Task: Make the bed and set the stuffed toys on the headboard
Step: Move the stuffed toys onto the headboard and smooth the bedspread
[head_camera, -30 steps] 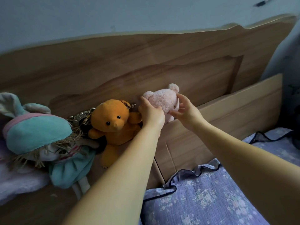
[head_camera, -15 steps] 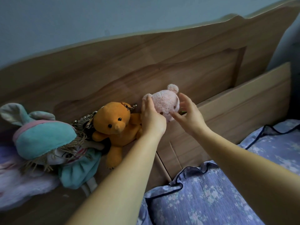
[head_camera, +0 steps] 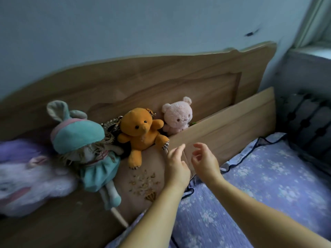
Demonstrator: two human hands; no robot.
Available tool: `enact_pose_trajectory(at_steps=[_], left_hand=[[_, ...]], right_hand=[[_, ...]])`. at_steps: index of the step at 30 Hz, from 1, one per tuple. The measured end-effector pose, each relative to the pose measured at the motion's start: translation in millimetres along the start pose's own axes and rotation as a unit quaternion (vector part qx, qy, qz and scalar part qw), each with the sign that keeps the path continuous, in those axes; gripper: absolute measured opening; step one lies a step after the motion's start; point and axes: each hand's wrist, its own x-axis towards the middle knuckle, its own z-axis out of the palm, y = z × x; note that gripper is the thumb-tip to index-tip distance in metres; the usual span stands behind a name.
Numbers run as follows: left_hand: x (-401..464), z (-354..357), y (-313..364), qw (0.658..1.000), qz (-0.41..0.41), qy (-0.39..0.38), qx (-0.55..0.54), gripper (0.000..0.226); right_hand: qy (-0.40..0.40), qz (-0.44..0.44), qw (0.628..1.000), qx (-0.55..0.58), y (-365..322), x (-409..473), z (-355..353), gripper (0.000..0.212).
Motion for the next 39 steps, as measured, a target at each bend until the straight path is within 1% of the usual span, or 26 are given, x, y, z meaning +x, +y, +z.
enact_pose_trajectory(at_steps=[2,4,5,6,10,14,16,19,20,21,22,26,29,34,39], left_hand=[[-28.1,-18.9,-5.4,1.0,-0.016,-0.018,-0.019,0.054],[-63.3,-48.1,-18.4,0.998,-0.015,-0.046,-0.039,0.053],[-66.1,-54.4,-20.4,0.998,-0.013,-0.053,-0.042,0.052],[-87.5,-70.5,-30.9,0.997,-0.011,-0.065,-0.042,0.051],[-126.4,-110.8,-59.8,0.994,-0.009,-0.099,-0.037,0.045],[-151.5,-117.5,-86.4,0.992,-0.02,-0.122,-0.034,0.042],[-161.4,-105.4,-92.9,0.988,-0.014,-0.154,-0.025,0.04],[-178.4,-72.7,-89.2,0.972,0.013,-0.233,0.001,0.04],[-189.9,-55.2,-81.4,0.961,0.031,-0.276,0.014,0.041],[-195.2,-48.2,-78.7,0.953,0.041,-0.298,0.022,0.042],[-211.6,-31.2,-70.3,0.937,0.063,-0.342,0.03,0.042],[-258.4,1.6,-58.3,0.894,0.108,-0.434,0.031,0.041],[-278.9,18.2,-64.0,0.879,0.122,-0.459,0.051,0.041],[-307.8,41.0,-75.9,0.863,0.117,-0.475,0.13,0.047],[-381.9,59.9,-78.8,0.856,0.101,-0.482,0.161,0.053]], right_hand=[[-0.009,0.002,0.999,-0.032,-14.8,-29.5,-0.6,0.04],[0.001,0.007,0.998,-0.065,-35.2,-74.7,2.4,0.041],[0.008,0.011,0.998,-0.069,-42.8,-80.2,2.2,0.042],[0.019,0.015,0.997,-0.071,-53.3,-106.7,8.9,0.041],[0.033,0.042,0.997,-0.05,-80.1,-166.2,34.0,0.039],[0.027,0.066,0.996,-0.053,-78.5,-215.8,52.7,0.037],[0.04,0.094,0.994,-0.047,-66.6,-239.8,53.5,0.036],[0.068,0.16,0.983,-0.055,-42.0,-274.3,39.8,0.037],[0.087,0.184,0.977,-0.057,-29.1,-289.7,28.0,0.038],[0.092,0.192,0.975,-0.059,-25.0,-295.6,22.5,0.039],[0.115,0.216,0.968,-0.064,-12.6,-312.0,9.2,0.039],[0.143,0.283,0.945,-0.083,17.5,-348.5,-16.7,0.04],[0.138,0.312,0.937,-0.08,37.5,-366.7,-22.5,0.041],[0.092,0.326,0.938,-0.076,65.9,-411.5,-22.8,0.041],[0.032,0.35,0.934,-0.065,100.3,-493.5,-43.0,0.05]])
